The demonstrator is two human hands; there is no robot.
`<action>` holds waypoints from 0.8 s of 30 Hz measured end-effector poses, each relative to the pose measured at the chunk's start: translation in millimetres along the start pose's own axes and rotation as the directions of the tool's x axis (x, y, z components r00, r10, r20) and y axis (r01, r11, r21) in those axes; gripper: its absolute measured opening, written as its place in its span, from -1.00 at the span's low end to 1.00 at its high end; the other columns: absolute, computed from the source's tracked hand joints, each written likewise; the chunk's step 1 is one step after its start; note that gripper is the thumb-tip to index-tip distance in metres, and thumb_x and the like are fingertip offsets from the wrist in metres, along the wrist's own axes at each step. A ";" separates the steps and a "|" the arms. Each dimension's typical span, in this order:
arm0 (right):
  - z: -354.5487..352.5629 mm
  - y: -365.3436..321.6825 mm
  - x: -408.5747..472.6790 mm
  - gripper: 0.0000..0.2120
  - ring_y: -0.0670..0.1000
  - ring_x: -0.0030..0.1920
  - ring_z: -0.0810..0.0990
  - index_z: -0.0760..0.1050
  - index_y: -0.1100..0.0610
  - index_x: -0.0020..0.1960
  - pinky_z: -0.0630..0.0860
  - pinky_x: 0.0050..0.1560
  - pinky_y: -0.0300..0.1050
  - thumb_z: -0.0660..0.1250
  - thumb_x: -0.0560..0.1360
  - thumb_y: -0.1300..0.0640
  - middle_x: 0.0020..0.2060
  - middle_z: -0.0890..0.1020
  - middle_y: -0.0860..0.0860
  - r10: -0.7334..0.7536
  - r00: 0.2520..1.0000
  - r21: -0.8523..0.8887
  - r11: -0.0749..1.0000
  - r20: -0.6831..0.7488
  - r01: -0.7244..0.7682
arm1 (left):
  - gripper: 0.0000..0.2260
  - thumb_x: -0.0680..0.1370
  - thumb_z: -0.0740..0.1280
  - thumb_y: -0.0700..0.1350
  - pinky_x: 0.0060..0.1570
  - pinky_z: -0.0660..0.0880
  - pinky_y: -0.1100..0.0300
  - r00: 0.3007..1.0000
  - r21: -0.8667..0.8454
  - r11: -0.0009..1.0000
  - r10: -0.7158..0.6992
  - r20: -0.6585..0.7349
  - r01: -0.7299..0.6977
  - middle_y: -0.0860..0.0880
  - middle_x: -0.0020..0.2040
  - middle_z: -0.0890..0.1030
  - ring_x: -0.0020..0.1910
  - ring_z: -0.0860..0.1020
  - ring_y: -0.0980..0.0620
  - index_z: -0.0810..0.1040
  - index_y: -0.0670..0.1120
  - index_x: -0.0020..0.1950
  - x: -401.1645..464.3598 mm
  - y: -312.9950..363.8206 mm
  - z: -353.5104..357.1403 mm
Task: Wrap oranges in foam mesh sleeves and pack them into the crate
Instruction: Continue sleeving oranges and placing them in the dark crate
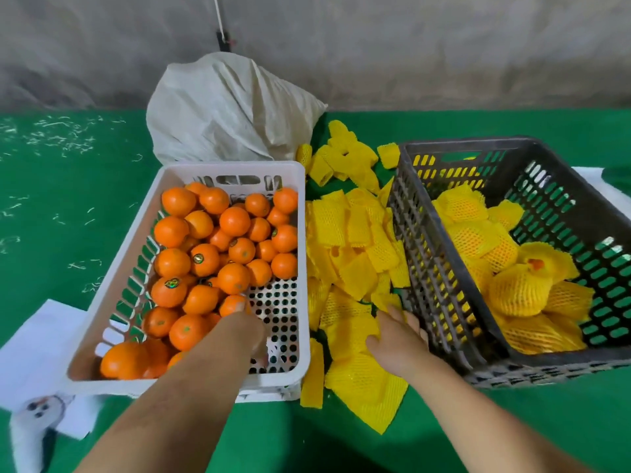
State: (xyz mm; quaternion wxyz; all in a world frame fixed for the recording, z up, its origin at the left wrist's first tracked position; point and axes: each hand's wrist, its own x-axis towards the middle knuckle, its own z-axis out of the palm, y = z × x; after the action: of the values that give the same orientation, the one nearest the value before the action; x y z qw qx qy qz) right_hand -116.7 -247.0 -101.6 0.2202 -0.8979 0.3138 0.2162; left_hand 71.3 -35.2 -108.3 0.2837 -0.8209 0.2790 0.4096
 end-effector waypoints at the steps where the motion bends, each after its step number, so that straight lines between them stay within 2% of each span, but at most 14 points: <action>1: -0.1 0.0 0.4 -0.41 0.12 0.61 -0.01 0.16 0.01 0.63 0.11 0.55 0.15 0.16 0.64 -0.09 0.65 0.03 -0.06 -0.031 0.996 0.020 0.999 -0.088 0.033 | -0.30 0.62 0.34 0.25 0.56 0.13 -0.20 0.999 0.006 1.000 -0.019 -0.043 0.019 -0.10 0.67 0.14 0.65 0.03 -0.27 0.19 0.06 0.68 2.1 1.1 -1.3; 3: -1.8 -4.2 -0.9 -0.51 0.08 0.57 0.16 0.31 0.04 0.58 0.20 0.53 0.12 0.18 0.67 -0.01 0.61 0.21 -0.05 -0.085 0.960 0.125 0.985 -0.266 0.122 | -0.37 0.63 0.37 0.13 0.52 0.19 -0.17 0.970 -0.126 0.988 -0.118 -0.211 0.093 -0.11 0.59 0.14 0.60 0.05 -0.29 0.21 0.06 0.64 3.8 -0.5 -6.5; 5: -4.6 -14.0 -5.2 -0.63 0.05 0.49 0.35 0.48 0.12 0.46 0.30 0.49 0.06 0.20 0.69 0.11 0.49 0.42 0.01 -0.113 0.901 0.325 0.908 -0.418 0.264 | -0.35 0.64 0.36 -0.01 0.45 0.29 -0.09 0.927 -0.223 0.965 -0.206 -0.315 0.138 -0.08 0.55 0.17 0.55 0.12 -0.26 0.13 0.09 0.66 3.1 -5.1 -8.3; 6: -5.9 -20.2 -8.8 -0.69 0.02 0.42 0.44 0.54 0.14 0.39 0.35 0.46 -0.02 0.22 0.68 0.17 0.40 0.51 0.02 -0.116 0.869 0.405 0.850 -0.480 0.338 | -0.31 0.63 0.36 -0.07 0.39 0.35 -0.06 0.924 -0.234 0.960 -0.223 -0.312 0.153 -0.07 0.56 0.15 0.55 0.12 -0.27 0.09 0.12 0.68 2.2 -6.4 -7.8; 8: -9.4 -32.4 -18.2 -0.77 -0.17 0.26 0.54 0.63 0.11 0.25 0.40 0.33 -0.30 0.27 0.66 0.22 0.22 0.61 -0.03 -0.119 0.826 0.481 0.763 -0.551 0.431 | -0.27 0.62 0.37 -0.15 0.25 0.46 -0.01 0.942 -0.220 0.957 -0.240 -0.236 0.189 -0.05 0.64 0.05 0.56 0.17 -0.27 0.08 0.13 0.69 -0.1 -7.2 -5.1; 10: -13.2 -44.8 -27.2 -0.82 -0.30 0.12 0.56 0.64 0.01 0.15 0.43 0.15 -0.46 0.34 0.63 0.22 0.10 0.65 -0.11 -0.102 0.836 0.576 0.680 -0.539 0.454 | -0.31 0.62 0.35 -0.20 0.02 0.51 0.07 0.947 -0.169 0.963 -0.245 -0.209 0.211 -0.07 0.65 0.02 0.41 0.41 -0.16 0.14 0.06 0.69 -0.3 -6.1 -4.5; 11: -14.1 -50.5 -30.8 -0.82 -0.28 0.09 0.58 0.63 -0.01 0.13 0.49 0.11 -0.41 0.37 0.61 0.22 0.06 0.65 -0.12 -0.072 0.858 0.652 0.619 -0.508 0.438 | -0.34 0.62 0.35 -0.21 -0.07 0.49 0.11 0.941 -0.134 0.966 -0.249 -0.230 0.223 -0.08 0.64 0.06 0.31 0.47 -0.11 0.19 0.04 0.67 -0.6 -6.8 -5.0; 12: -14.4 -55.0 -33.9 -0.80 -0.23 0.08 0.60 0.61 -0.01 0.14 0.54 0.12 -0.30 0.39 0.59 0.25 0.04 0.65 -0.11 -0.038 0.881 0.725 0.551 -0.472 0.412 | -0.37 0.62 0.36 -0.22 -0.12 0.47 0.14 0.934 -0.092 0.967 -0.253 -0.252 0.237 -0.08 0.61 0.12 0.29 0.45 -0.08 0.24 0.03 0.65 -0.6 -7.8 -5.0; 14: -15.0 -60.4 -38.8 -0.71 -0.07 0.09 0.63 0.55 -0.02 0.19 0.59 0.15 -0.07 0.41 0.57 0.30 0.03 0.64 -0.04 0.018 0.915 0.823 0.444 -0.403 0.354 | -0.33 0.61 0.37 -0.24 -0.10 0.52 0.13 0.931 -0.042 0.969 -0.246 -0.271 0.244 -0.04 0.62 0.14 0.45 0.35 -0.11 0.19 0.02 0.67 4.2 -10.4 -3.7; 15: -14.7 -61.1 -41.0 -0.67 -0.02 0.09 0.64 0.52 -0.04 0.22 0.60 0.14 -0.03 0.41 0.57 0.31 0.03 0.63 -0.01 0.031 0.929 0.850 0.417 -0.369 0.323 | -0.27 0.60 0.38 -0.25 -0.03 0.58 0.10 0.931 -0.057 0.970 -0.244 -0.271 0.237 -0.02 0.63 0.14 0.50 0.32 -0.13 0.13 0.01 0.69 7.0 -11.3 -1.9; 18: -12.0 -55.1 -44.0 -0.61 -0.05 0.02 0.68 0.51 -0.10 0.30 0.60 0.08 -0.11 0.39 0.58 0.28 0.05 0.63 -0.07 0.055 0.956 0.898 0.363 -0.289 0.250 | -0.15 0.60 0.43 -0.18 0.07 0.56 0.10 0.931 -0.157 0.965 -0.246 -0.269 0.209 0.02 0.57 0.37 0.41 0.50 -0.09 -0.04 -0.01 0.72 7.9 -11.0 1.7; 20: -10.5 -49.9 -45.3 -0.64 -0.11 -0.05 0.71 0.52 -0.09 0.32 0.59 0.00 -0.19 0.35 0.61 0.25 0.05 0.64 -0.16 0.081 0.962 0.924 0.312 -0.259 0.223 | -0.12 0.60 0.44 -0.06 0.19 0.50 0.05 0.939 -0.264 0.945 -0.257 -0.228 0.194 0.01 0.55 0.41 0.43 0.49 -0.10 -0.09 -0.04 0.72 4.2 -9.4 -1.1; 22: -12.5 -45.0 -45.2 -0.70 -0.09 -0.02 0.72 0.54 0.01 0.33 0.62 0.07 -0.11 0.32 0.63 0.22 0.11 0.68 -0.10 0.103 0.969 0.951 0.240 -0.223 0.193 | -0.20 0.60 0.43 0.03 0.32 0.49 -0.04 0.941 -0.468 0.869 -0.277 -0.194 0.159 -0.08 0.52 0.41 0.44 0.47 -0.17 0.04 -0.08 0.69 -5.2 -10.0 -9.8; 24: -17.8 -40.5 -44.6 -0.71 -0.02 0.03 0.71 0.54 0.14 0.36 0.61 0.22 0.05 0.29 0.65 0.21 0.17 0.67 0.01 0.123 0.971 0.970 0.163 -0.203 0.182 | -0.40 0.60 0.39 0.09 0.29 0.55 -0.10 0.913 -0.661 0.750 -0.293 -0.285 0.034 -0.15 0.42 0.45 0.34 0.52 -0.21 0.31 -0.12 0.55 -17.2 -15.8 -21.0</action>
State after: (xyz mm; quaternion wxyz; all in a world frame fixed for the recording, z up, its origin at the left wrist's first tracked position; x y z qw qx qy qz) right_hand -117.2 -207.0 -53.2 0.7135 -0.5658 0.3848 -0.1504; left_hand 84.3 -35.1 -79.6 -0.0372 -0.9514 0.0956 0.2903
